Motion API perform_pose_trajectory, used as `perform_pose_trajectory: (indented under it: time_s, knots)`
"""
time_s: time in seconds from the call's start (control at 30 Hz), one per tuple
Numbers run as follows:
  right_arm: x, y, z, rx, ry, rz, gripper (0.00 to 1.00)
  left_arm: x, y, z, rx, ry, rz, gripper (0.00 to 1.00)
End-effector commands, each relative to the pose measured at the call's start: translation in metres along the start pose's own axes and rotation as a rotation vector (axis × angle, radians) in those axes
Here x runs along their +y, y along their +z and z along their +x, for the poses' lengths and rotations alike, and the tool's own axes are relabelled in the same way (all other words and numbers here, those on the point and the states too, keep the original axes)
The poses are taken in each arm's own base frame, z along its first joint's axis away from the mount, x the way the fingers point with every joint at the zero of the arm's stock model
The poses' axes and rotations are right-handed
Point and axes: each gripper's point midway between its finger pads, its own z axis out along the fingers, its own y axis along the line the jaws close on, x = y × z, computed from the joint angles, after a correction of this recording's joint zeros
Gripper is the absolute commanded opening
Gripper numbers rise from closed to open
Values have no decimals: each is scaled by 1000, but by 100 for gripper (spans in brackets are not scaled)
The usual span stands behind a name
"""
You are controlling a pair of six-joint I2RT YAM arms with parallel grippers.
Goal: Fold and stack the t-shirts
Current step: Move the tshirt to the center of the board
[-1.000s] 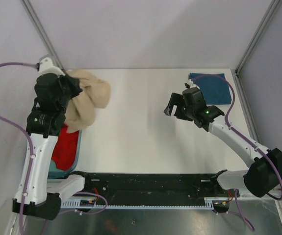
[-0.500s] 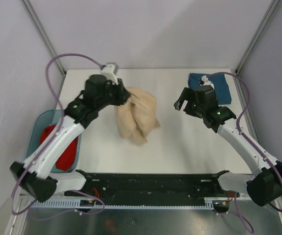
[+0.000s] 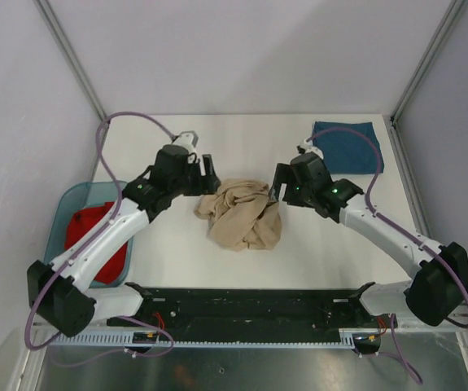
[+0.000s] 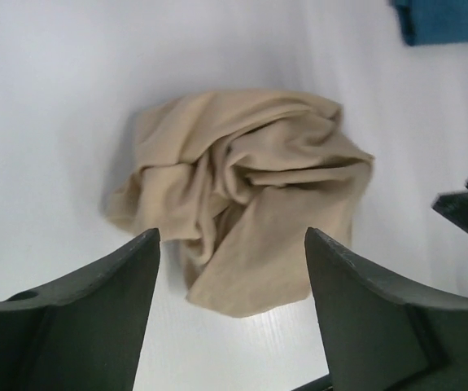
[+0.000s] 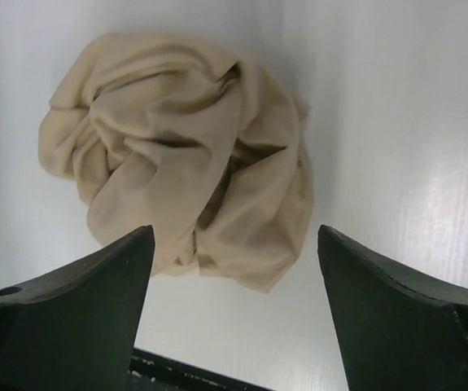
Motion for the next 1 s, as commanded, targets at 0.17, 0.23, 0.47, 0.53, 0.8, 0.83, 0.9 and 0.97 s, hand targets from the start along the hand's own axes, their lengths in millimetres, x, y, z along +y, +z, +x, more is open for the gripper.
perform_pose_trajectory:
  time_s: [0.17, 0.23, 0.47, 0.53, 0.8, 0.83, 0.9, 0.97]
  knots:
    - [61, 11, 59, 71, -38, -78, 82, 78, 4, 58, 76, -182, -203, 65]
    - [72, 13, 76, 94, -42, -84, 82, 83, 8, 66, 104, -188, -213, 65]
    - [84, 31, 115, 119, -12, -27, 82, 83, 32, 76, 175, -181, -196, 64]
    - [83, 36, 111, 90, 1, -13, 83, 84, 42, 80, 198, -177, -200, 64]
    - [82, 46, 93, 9, 33, 5, 75, 77, 82, 90, 255, -240, -156, 59]
    - [79, 48, 93, 11, 34, 15, 71, 75, 85, 90, 254, -249, -151, 57]
    - [73, 50, 91, 13, 33, 32, 59, 75, 88, 88, 245, -264, -151, 51]
    - [69, 52, 90, 23, 30, 38, 42, 76, 89, 85, 229, -272, -158, 42]
